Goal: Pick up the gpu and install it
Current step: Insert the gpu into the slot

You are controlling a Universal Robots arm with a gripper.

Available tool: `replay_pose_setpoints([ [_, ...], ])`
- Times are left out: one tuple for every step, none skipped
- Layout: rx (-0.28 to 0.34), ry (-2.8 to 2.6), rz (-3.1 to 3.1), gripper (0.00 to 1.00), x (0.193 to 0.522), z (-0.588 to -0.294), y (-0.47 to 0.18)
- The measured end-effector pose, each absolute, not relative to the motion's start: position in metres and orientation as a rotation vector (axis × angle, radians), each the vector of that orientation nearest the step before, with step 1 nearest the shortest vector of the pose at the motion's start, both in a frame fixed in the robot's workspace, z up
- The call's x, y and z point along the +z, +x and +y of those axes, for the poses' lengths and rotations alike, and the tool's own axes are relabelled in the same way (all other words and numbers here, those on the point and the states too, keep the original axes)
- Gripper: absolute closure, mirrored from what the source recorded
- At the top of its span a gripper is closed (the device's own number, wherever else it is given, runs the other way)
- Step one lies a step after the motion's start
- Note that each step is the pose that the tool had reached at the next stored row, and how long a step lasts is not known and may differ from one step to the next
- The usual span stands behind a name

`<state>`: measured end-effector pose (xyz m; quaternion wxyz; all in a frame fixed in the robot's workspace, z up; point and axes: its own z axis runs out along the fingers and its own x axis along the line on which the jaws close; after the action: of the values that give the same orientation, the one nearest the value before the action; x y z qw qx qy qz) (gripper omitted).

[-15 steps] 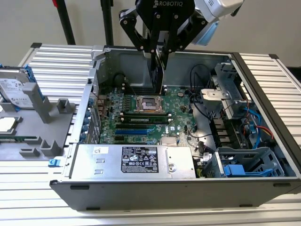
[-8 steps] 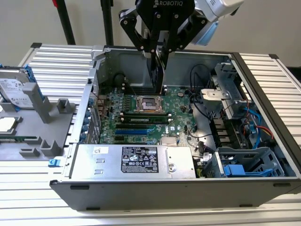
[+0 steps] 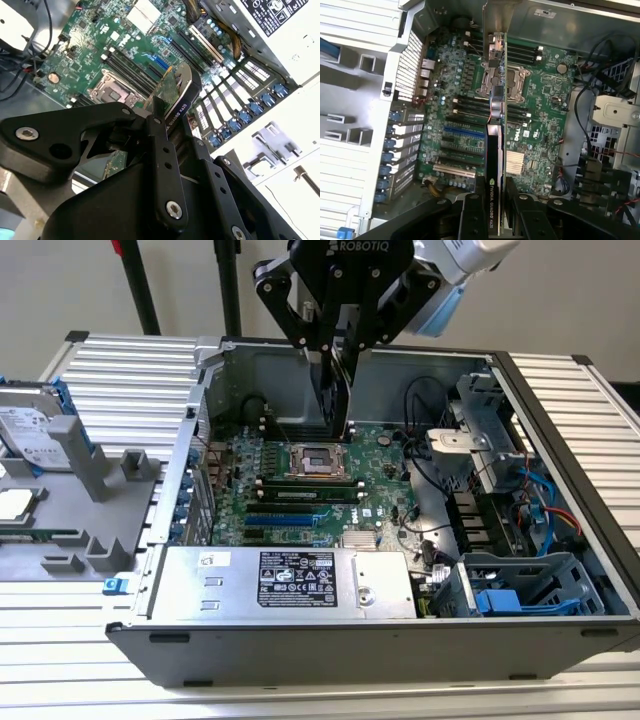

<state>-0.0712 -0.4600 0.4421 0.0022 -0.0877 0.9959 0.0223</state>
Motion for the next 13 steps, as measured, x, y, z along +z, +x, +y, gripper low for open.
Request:
replay_pose_setpoints([
  [0.070,-0.281,3.124,1.00,0.4422,-0.4600,-0.0712],
  [0.070,-0.286,3.123,1.00,0.4423,-0.4600,-0.0712],
  [0.070,-0.292,3.123,1.00,0.4424,-0.4600,-0.0712],
  [0.070,-0.298,3.123,1.00,0.4425,-0.4600,-0.0712],
  [0.070,-0.304,3.122,1.00,0.4426,-0.4600,-0.0712],
  [0.070,-0.310,3.122,1.00,0.4426,-0.4600,-0.0712],
  [0.070,-0.315,3.121,1.00,0.4428,-0.4600,-0.0712],
  [0.070,-0.322,3.120,1.00,0.4428,-0.4600,-0.0712],
  [0.070,-0.327,3.120,1.00,0.4429,-0.4600,-0.0712],
  [0.070,-0.333,3.119,1.00,0.4430,-0.4600,-0.0712],
  [0.070,-0.339,3.119,1.00,0.4432,-0.4600,-0.0712],
  [0.070,-0.345,3.118,1.00,0.4432,-0.4600,-0.0712],
  [0.070,-0.350,3.118,1.00,0.4433,-0.4600,-0.0712],
])
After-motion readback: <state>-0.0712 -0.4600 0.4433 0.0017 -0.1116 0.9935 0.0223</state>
